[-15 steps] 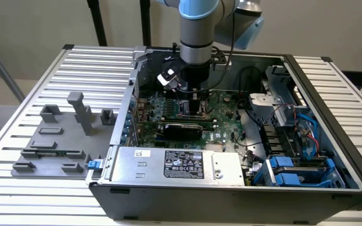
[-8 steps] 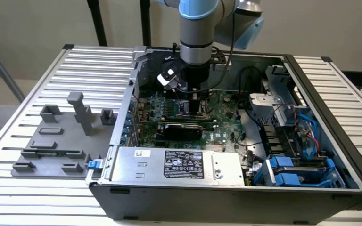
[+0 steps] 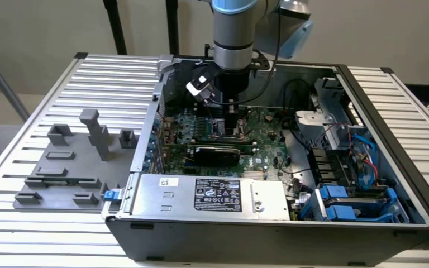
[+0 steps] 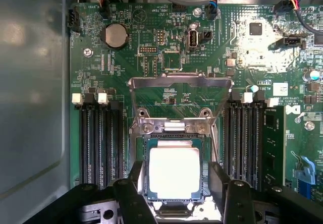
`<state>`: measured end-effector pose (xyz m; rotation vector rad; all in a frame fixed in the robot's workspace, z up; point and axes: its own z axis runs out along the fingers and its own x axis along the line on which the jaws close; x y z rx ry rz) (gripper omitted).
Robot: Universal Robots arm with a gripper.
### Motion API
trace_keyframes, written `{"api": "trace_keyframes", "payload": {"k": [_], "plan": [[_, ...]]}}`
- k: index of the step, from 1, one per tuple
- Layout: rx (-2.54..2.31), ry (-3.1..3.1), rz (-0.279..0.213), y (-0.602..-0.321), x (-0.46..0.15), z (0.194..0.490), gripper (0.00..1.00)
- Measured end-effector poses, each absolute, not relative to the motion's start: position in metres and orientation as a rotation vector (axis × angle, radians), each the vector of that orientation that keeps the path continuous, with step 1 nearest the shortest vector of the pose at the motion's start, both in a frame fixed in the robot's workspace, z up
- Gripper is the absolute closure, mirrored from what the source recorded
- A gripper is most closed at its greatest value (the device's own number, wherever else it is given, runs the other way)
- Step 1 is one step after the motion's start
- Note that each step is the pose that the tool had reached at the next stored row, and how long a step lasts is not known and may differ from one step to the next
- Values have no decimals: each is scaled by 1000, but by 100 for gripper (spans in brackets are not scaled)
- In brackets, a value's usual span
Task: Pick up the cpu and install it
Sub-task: 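Place the cpu into insertion slot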
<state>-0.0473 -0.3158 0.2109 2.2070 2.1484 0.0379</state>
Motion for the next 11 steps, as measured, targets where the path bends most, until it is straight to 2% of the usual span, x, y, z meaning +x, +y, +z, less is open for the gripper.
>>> {"api": "trace_keyframes", "payload": {"k": [2,3,5,6,9,10,11], "plan": [[2207,2149,38,-316,-47,215,46],[2207,2149,38,-316,-47,217,46],[2207,2149,39,-316,-47,219,58],[2208,2149,39,-316,-47,219,58],[2208,2149,40,-316,-47,220,76],[2208,2149,40,-316,-47,220,76],[2208,2149,40,-316,-47,220,82]]}}
